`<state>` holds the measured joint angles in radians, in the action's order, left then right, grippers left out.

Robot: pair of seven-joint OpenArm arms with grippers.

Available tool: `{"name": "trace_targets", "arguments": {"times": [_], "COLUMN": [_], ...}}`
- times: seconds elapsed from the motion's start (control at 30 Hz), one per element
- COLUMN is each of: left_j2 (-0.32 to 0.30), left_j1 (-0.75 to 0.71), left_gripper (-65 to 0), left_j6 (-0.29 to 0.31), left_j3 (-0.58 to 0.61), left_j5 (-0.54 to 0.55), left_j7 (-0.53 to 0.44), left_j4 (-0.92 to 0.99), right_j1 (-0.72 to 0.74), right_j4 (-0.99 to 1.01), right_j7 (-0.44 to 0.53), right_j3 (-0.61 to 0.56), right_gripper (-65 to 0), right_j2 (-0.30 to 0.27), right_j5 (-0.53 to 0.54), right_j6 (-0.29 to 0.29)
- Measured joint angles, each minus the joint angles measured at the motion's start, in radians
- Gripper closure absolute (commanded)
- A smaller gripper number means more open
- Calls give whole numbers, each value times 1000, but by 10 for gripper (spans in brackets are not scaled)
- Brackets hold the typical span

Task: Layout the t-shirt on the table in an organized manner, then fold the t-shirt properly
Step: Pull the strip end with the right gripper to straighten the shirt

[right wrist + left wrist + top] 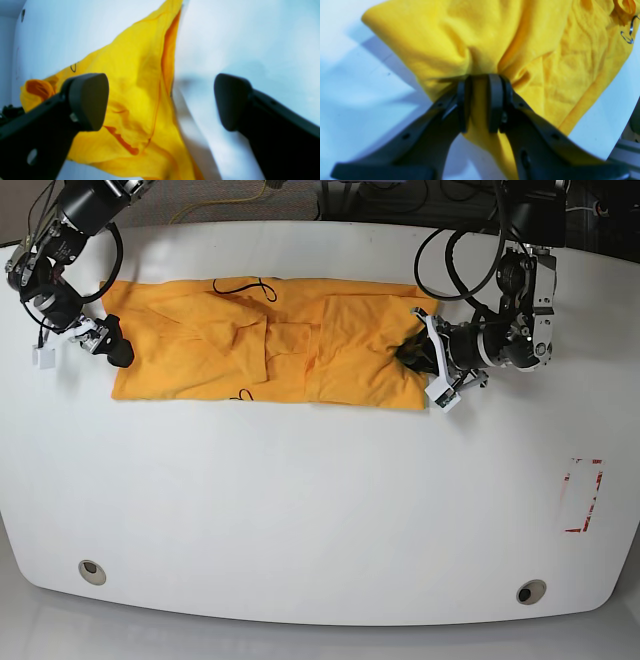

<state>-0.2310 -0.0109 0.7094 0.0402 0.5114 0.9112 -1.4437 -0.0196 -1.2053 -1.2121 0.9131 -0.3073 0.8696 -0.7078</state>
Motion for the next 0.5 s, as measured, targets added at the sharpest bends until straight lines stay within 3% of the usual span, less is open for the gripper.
{"name": "trace_targets", "arguments": {"times": [0.13, 0.33, 0.5], "left_j2": [-6, -6, -8], "left_j1": [0, 0, 0], "left_gripper": [-99, -99, -99], "left_j6": [0, 0, 0], "left_j3": [0, 0, 0], "left_j5": [-1, -2, -2], "left_j7": [0, 1, 1], "left_j4": [-2, -2, -2], "right_j1": [0, -20, -26], "right_j4": [0, -3, -5], "right_j7": [-26, -28, -26], "right_j3": [-46, -84, -102], "right_gripper": [-650, -650, -650], "right_j2": [5, 65, 77], "right_j5": [42, 169, 179], "right_j6": [0, -10, -11]}}
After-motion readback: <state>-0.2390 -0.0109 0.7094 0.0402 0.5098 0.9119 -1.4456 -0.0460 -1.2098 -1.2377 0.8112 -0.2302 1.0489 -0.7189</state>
